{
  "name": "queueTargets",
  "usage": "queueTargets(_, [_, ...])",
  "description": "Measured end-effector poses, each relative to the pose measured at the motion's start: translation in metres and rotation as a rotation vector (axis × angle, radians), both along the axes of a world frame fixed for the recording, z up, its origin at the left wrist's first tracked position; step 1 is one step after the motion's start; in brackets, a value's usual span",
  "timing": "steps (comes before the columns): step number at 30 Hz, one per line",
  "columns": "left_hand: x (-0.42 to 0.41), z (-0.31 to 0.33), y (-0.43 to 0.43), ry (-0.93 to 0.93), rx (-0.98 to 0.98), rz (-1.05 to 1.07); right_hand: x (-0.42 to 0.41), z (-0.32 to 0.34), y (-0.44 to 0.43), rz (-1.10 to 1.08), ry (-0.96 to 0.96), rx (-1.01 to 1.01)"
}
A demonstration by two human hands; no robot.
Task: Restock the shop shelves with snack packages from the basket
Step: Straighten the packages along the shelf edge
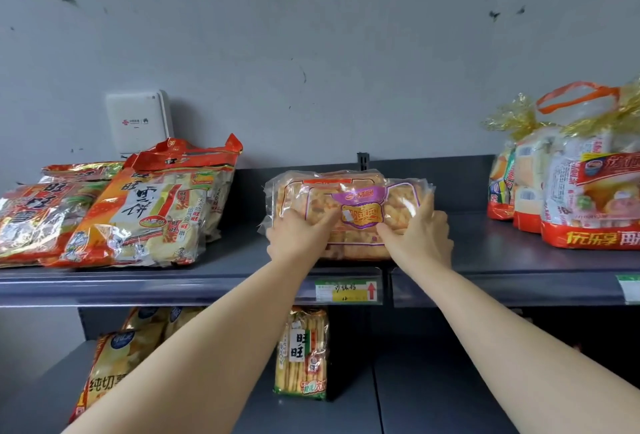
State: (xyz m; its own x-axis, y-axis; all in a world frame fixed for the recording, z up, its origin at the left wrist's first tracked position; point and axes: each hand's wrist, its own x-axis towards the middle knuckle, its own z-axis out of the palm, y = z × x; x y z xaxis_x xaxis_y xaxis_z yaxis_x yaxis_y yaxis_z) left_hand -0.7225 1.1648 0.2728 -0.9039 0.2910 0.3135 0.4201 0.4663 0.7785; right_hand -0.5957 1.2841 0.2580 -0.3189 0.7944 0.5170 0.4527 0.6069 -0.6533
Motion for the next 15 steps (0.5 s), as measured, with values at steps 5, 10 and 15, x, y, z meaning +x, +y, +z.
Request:
queueTargets(5, [-0.055, 0.012, -0.025, -0.051, 0.021, 0.073, -0.036, -0.001, -0.008, 0.167, -0.031, -0.06])
queueTargets(10, [-0.095, 0.013, -0.031, -0.363, 0.216, -0.418, -0.044, 0.016, 0.013, 0.412, -0.08, -0.297])
queueTargets(15, [-0.112, 0.005, -0.009, -0.273, 0.202, -0.428, -0.052, 0.016, 0.021, 0.356, -0.262, -0.2])
